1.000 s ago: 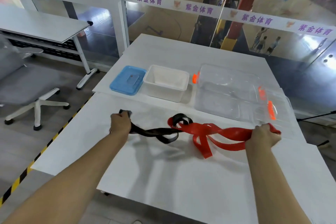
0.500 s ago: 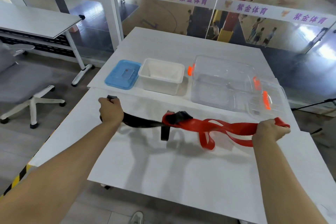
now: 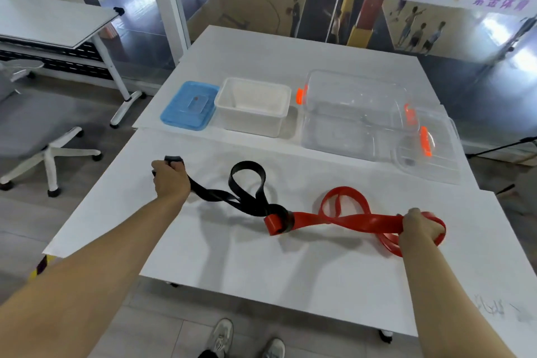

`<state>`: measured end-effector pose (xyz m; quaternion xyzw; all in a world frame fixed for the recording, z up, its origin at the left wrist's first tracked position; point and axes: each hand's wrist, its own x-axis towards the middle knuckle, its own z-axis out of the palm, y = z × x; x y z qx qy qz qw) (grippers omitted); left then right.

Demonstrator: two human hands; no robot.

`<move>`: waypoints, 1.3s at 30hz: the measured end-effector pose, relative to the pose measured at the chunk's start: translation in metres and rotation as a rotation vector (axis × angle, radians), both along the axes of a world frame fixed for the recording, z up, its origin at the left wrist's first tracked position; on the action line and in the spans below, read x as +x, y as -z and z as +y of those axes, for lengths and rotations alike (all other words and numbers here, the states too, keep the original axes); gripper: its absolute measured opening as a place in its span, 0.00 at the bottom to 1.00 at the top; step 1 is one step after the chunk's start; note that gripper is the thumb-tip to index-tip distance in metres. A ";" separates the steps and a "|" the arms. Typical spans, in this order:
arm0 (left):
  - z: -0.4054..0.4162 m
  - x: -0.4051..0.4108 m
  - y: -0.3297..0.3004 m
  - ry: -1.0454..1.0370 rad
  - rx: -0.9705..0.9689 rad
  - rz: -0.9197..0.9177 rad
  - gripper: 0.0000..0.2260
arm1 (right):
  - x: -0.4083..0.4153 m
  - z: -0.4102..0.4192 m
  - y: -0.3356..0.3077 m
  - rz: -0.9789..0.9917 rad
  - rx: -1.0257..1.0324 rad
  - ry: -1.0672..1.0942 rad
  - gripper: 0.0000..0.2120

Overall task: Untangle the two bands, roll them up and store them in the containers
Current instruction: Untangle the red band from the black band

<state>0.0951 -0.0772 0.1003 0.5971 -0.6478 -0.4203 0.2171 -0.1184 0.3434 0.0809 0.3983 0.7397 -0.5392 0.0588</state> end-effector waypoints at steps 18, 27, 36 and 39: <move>0.047 0.016 0.094 0.563 0.005 -0.327 0.15 | 0.057 -0.058 0.078 0.114 0.358 -0.859 0.12; 0.110 -0.041 0.123 1.297 -0.535 -0.442 0.26 | 0.073 -0.126 0.130 0.296 0.668 -1.606 0.26; 0.122 -0.061 0.151 1.504 -0.566 -0.642 0.24 | 0.074 -0.126 0.163 0.336 1.013 -1.713 0.19; 0.120 -0.054 0.146 1.450 -0.556 -0.574 0.14 | 0.073 -0.119 0.159 0.345 0.984 -1.739 0.13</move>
